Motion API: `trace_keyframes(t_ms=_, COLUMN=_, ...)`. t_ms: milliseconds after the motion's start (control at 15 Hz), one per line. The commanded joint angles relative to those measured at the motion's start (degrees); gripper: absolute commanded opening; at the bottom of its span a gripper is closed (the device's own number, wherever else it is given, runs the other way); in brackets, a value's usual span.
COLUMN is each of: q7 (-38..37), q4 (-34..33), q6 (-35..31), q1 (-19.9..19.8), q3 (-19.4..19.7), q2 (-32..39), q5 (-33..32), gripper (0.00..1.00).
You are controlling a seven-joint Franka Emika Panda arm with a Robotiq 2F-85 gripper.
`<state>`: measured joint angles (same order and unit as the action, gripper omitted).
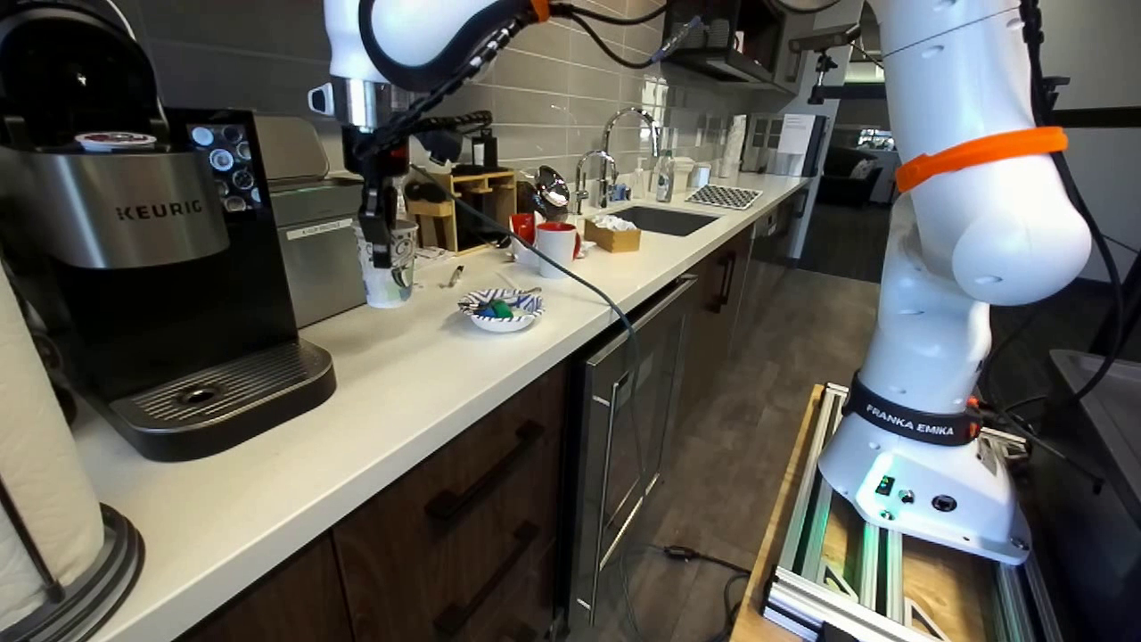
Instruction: Put the cup on the counter bottom first
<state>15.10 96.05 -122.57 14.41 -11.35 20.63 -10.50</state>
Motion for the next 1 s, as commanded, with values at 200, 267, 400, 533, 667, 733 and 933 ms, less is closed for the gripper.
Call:
trace_keyframes(t_ms=200, q7=-9.58, q4=0.46, q6=-4.57, q1=4.39, q3=0.59, q2=4.86, q5=-4.48, gripper=0.0)
trace_keyframes(t_ms=267, q7=-10.98, q4=0.57, q6=-5.5, q1=4.77, q3=0.98, q2=5.65, q5=-5.04, gripper=0.0)
trace_keyframes(t_ms=400, q7=-13.05, q4=0.95, q6=-6.25, q1=5.09, q3=1.89, q2=6.88, q5=-5.92, gripper=0.0)
trace_keyframes(t_ms=533, q7=-14.63, q4=1.56, q6=-6.2, q1=4.9, q3=2.79, q2=7.3, q5=-6.35, gripper=0.0)
trace_keyframes(t_ms=667, q7=-14.72, q4=1.43, q6=-5.74, q1=4.31, q3=2.74, q2=6.88, q5=-5.25, gripper=0.27)
trace_keyframes(t_ms=733, q7=-14.97, q4=1.51, q6=-5.84, q1=4.26, q3=2.86, q2=6.61, q5=-5.14, gripper=0.28)
trace_keyframes(t_ms=933, q7=-13.82, q4=1.99, q6=-5.69, q1=2.79, q3=2.31, q2=5.39, q5=-2.64, gripper=0.5)
